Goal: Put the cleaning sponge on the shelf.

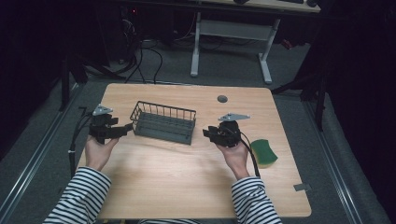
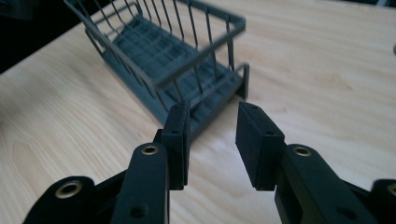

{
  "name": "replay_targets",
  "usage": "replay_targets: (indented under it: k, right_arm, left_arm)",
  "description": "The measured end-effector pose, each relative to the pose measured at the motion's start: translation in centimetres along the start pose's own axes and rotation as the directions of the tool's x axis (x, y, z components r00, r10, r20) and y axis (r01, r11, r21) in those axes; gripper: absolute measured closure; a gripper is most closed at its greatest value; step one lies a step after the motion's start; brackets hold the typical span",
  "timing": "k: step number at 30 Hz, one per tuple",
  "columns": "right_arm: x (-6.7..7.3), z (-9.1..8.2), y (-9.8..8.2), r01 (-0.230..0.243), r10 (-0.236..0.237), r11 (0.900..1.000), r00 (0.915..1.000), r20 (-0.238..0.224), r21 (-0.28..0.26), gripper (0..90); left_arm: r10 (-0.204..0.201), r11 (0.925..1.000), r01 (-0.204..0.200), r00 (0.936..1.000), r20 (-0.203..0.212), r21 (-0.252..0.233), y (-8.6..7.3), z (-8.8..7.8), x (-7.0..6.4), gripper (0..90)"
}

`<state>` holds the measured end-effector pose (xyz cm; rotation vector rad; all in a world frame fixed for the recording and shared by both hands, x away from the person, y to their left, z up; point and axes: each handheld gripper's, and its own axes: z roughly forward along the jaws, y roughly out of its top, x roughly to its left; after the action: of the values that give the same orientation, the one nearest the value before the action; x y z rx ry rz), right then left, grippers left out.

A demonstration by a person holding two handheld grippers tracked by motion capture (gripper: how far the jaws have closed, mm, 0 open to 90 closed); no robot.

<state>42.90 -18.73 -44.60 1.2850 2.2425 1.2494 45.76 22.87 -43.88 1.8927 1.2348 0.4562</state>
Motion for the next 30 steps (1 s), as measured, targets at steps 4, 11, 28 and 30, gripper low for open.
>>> replay_targets:
  k: [4, 11, 28, 30]
  right_arm:
    - [0.8, 0.8, 2.0, 0.039, -0.039, 0.999, 0.9992, 0.000, -0.003, 65.2]
    - [1.3, 2.7, 4.4, 0.080, -0.082, 0.996, 0.9956, 0.046, 0.031, 61.1]
    - [1.4, 5.5, 5.2, 0.084, -0.094, 0.992, 0.9900, 0.106, 0.097, 55.0]
    - [1.3, 5.7, 5.1, 0.081, -0.093, 0.991, 0.9903, 0.103, 0.111, 55.1]
  left_arm:
    - [0.013, 0.9996, -0.014, 0.9990, -0.043, -0.024, 1.2, 0.4, 0.3, 35.9]
    - [-0.005, 0.9998, 0.004, 0.9992, -0.039, -0.018, 2.3, 1.7, 1.0, 41.7]
    - [0.001, 0.9996, -0.001, 1.0000, 0.000, 0.027, 2.8, 3.7, 1.1, 61.2]
    - [-0.007, 0.9995, 0.006, 0.9999, 0.008, 0.031, 2.7, 3.9, 1.2, 63.4]
